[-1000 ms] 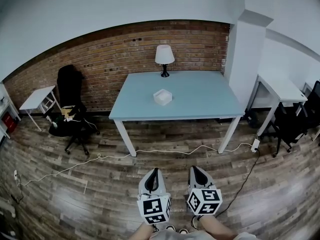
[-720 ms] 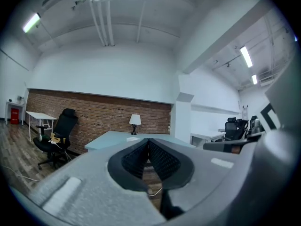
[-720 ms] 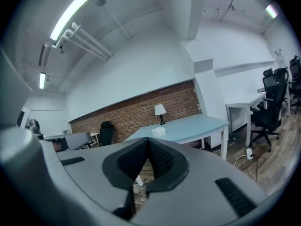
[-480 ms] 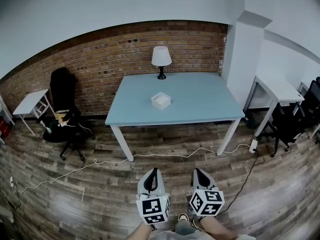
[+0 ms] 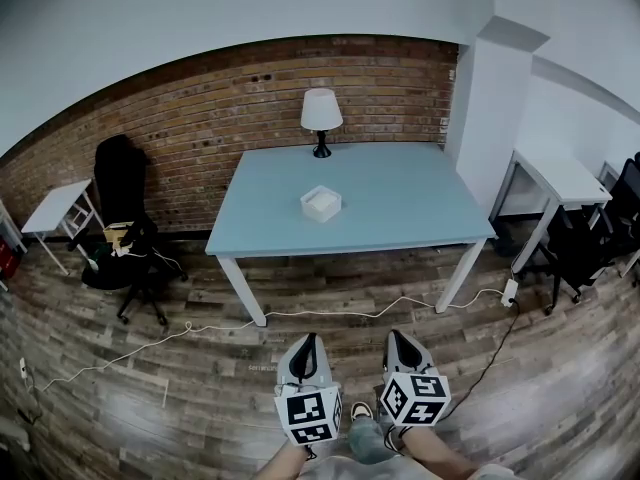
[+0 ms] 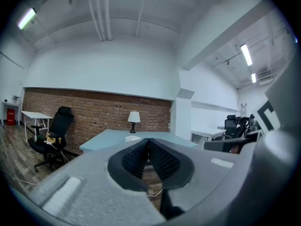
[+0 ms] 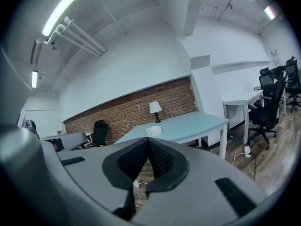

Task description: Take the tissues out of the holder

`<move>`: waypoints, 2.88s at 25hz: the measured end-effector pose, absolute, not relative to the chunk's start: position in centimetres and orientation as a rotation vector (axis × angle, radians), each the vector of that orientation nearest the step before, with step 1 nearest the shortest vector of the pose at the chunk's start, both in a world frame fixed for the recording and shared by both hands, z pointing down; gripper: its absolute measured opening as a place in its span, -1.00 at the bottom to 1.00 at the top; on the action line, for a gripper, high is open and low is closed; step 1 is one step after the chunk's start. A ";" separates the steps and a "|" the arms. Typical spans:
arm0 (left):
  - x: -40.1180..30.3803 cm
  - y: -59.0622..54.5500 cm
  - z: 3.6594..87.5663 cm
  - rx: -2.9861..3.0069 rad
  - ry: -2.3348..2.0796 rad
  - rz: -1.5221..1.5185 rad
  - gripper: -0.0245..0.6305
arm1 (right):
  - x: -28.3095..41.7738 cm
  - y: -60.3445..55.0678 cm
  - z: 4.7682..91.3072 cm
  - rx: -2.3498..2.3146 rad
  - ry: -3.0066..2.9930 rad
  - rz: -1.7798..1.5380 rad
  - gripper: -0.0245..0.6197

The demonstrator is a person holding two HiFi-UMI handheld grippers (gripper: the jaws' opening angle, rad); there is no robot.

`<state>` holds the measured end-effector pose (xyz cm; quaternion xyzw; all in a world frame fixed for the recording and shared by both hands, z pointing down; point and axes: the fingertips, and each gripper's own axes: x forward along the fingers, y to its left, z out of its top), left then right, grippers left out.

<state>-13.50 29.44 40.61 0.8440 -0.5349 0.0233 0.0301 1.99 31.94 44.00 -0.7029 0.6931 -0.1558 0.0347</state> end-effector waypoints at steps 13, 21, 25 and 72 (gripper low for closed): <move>-8.9 19.4 39.3 2.574 -1.693 0.070 -0.90 | 6.4 20.7 42.3 -2.120 2.163 -0.460 -0.91; -6.3 13.2 39.2 2.548 -1.735 0.069 -0.90 | 9.0 14.2 41.9 -2.055 2.207 -0.461 -0.91; -5.1 10.7 39.3 2.534 -1.745 0.077 -0.90 | 10.0 11.6 42.1 -2.036 2.238 -0.472 -0.91; -0.7 -19.3 40.7 2.573 -1.658 0.143 -0.90 | 14.3 -18.2 43.6 -2.060 2.164 -0.594 -0.91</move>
